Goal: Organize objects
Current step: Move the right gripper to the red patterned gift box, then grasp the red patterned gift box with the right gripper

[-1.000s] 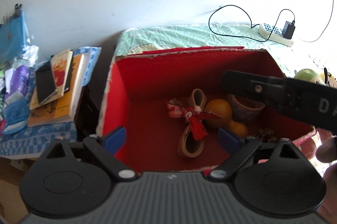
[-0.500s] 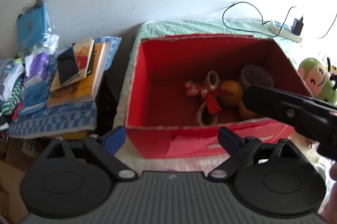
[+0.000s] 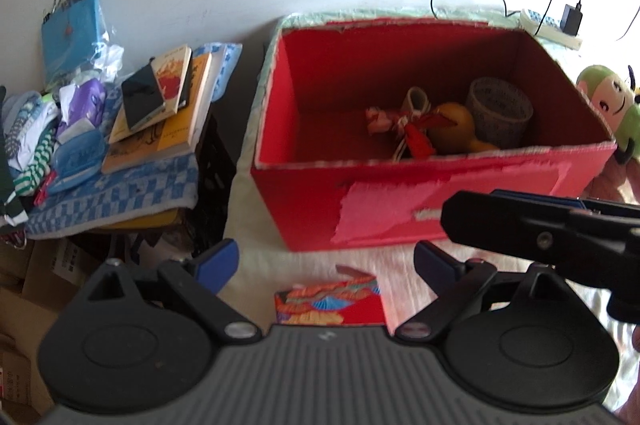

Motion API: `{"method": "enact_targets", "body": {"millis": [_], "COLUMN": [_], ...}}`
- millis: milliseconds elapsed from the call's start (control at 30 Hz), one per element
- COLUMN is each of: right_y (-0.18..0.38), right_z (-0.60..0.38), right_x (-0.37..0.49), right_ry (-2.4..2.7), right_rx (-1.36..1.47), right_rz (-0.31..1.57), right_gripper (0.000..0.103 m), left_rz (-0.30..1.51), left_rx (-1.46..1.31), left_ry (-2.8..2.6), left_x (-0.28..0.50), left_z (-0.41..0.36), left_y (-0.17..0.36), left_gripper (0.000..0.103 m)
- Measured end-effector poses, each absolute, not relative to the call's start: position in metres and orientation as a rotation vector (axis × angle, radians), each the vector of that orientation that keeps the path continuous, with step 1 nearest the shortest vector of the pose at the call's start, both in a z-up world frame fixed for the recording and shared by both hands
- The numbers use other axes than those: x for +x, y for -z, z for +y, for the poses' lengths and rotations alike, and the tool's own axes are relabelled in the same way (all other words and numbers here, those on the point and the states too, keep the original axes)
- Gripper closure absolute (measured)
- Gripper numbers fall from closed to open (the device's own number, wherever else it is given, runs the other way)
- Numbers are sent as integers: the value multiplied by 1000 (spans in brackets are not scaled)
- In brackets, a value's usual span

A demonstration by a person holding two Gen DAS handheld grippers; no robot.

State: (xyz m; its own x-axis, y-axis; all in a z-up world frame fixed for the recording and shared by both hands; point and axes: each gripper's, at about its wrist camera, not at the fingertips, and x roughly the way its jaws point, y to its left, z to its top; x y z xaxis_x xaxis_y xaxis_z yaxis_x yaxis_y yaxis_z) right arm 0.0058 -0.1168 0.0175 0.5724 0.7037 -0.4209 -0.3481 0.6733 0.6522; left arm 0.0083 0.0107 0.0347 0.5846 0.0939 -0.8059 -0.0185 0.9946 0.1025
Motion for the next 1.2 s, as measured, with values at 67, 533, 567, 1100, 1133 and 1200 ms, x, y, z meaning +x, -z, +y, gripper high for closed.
{"method": "enact_targets", "body": {"millis": [67,533,567,1100,1133,1200], "right_y": [-12,31,33,69,69,67], "right_z": [-115,-100,-98,-89,-90,-95], "right_x": [6,10,10,16,16,14], "right_ry": [-649,-592,-592,-560,-559,-551], "right_rx": [558,656,656,738,740,732], "right_rz": [755,970,985,1161,1163,1162], "right_gripper": [48,45,45,49,50,52], "left_rz": [964,1106,1118,1210,1204,1182], "left_rx": [74,7,4,9,22,69], "left_ry": [-66,-32,-25,108,122,139], "left_x": [6,-7,-7,-3,-3,-4], "left_z": [15,38,39,27,24,15], "left_y": [-29,11,15,46,44,41], "left_gripper": [8,8,8,13,13,14]}}
